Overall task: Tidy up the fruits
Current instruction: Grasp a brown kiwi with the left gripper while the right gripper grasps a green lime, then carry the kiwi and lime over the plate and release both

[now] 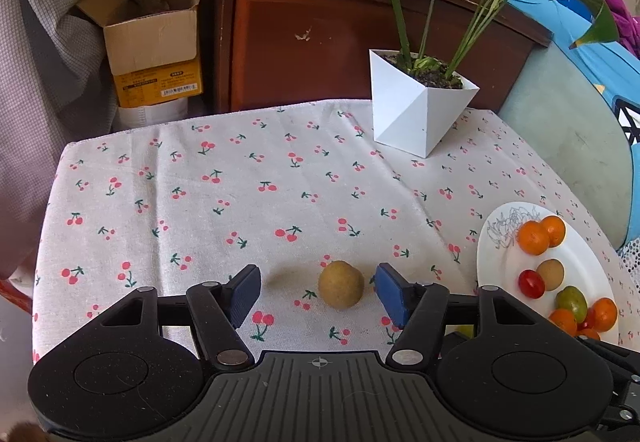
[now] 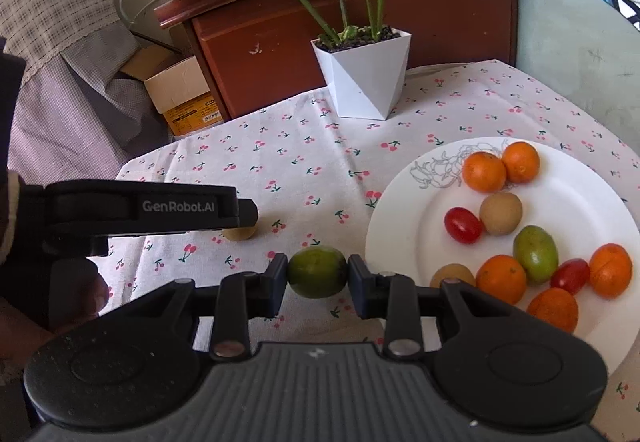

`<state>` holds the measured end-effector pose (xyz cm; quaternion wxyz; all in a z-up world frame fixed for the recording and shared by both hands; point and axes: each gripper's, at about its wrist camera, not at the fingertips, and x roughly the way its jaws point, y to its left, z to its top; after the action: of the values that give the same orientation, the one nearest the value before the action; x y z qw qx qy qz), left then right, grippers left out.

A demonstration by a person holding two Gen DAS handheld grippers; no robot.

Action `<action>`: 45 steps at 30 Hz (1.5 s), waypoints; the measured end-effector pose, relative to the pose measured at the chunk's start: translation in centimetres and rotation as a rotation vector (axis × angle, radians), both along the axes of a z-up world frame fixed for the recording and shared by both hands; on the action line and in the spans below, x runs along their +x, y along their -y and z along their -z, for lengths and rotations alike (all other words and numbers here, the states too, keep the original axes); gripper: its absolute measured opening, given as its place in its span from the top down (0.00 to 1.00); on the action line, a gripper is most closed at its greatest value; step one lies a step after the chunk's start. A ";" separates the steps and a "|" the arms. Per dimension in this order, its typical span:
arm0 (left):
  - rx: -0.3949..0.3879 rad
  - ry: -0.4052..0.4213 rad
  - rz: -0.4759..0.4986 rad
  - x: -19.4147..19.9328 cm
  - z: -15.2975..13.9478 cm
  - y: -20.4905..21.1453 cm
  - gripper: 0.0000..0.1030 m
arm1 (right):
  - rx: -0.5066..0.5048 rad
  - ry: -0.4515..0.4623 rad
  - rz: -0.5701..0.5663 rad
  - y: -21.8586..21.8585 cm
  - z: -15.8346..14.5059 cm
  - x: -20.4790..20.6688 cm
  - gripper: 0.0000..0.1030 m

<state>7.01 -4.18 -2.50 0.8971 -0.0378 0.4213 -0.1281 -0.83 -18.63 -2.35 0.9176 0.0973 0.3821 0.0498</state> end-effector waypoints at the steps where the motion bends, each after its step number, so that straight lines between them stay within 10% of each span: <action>1: 0.003 0.004 0.010 0.0 0.1 0.3 0.45 | 0.007 0.003 0.003 0.2 -0.2 -0.2 0.69; 13: 0.067 0.059 0.061 -0.7 1.0 2.1 0.78 | 0.064 0.006 0.080 2.6 -1.3 -1.6 0.68; 45: -0.100 0.138 0.244 -3.4 -3.3 9.3 0.78 | 0.221 0.051 0.382 15.1 -4.0 -2.2 0.69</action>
<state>3.63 -13.43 0.84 0.8985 -0.0219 0.3533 -0.2594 -2.98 -33.72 1.70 0.9035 0.2667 0.3257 -0.0808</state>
